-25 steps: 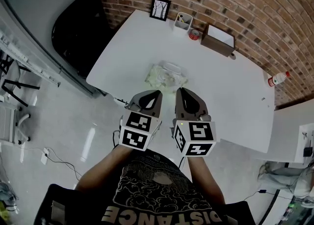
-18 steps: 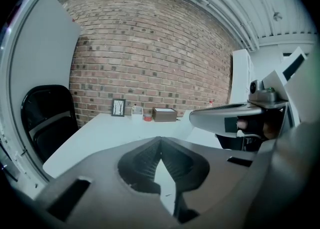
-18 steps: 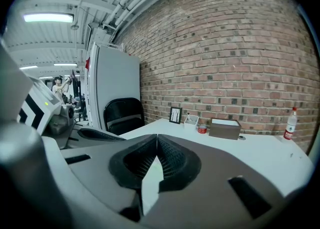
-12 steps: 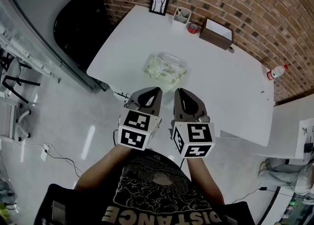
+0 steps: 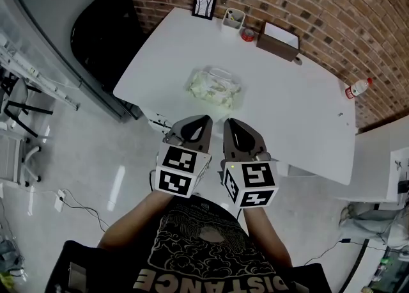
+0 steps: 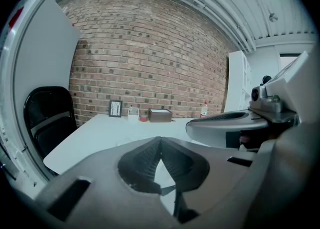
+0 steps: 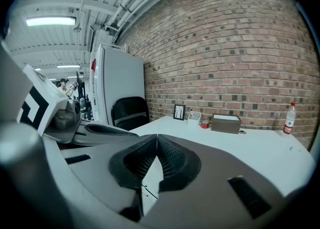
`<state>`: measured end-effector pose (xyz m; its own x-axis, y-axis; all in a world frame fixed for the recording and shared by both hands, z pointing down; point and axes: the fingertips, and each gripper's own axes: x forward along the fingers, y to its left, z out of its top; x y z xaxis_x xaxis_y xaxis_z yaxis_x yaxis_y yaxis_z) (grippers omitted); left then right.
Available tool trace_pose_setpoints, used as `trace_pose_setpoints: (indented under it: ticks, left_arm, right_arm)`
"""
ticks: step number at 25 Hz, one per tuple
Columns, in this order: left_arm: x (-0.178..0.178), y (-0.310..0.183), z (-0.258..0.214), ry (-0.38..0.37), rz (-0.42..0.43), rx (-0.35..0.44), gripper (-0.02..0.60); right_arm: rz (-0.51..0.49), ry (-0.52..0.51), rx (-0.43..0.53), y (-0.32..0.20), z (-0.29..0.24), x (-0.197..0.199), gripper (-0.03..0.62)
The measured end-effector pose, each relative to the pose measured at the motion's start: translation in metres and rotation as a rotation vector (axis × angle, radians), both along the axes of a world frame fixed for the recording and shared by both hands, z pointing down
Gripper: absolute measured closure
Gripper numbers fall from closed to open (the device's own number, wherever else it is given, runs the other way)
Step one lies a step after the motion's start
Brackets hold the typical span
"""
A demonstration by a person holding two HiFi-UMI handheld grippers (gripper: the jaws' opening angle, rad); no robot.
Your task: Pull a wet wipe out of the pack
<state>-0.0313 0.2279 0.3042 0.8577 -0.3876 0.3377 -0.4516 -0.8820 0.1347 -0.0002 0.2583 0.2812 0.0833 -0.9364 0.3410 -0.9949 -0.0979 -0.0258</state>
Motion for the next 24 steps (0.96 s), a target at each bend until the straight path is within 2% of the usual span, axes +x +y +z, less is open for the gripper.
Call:
trace_pose_setpoints:
  ticks: [24]
  left_arm:
    - [-0.010,0.009,0.004,-0.018,0.000,0.010,0.569]
  right_arm:
    - [-0.027,-0.006,0.002,0.001,0.006,-0.015,0.577]
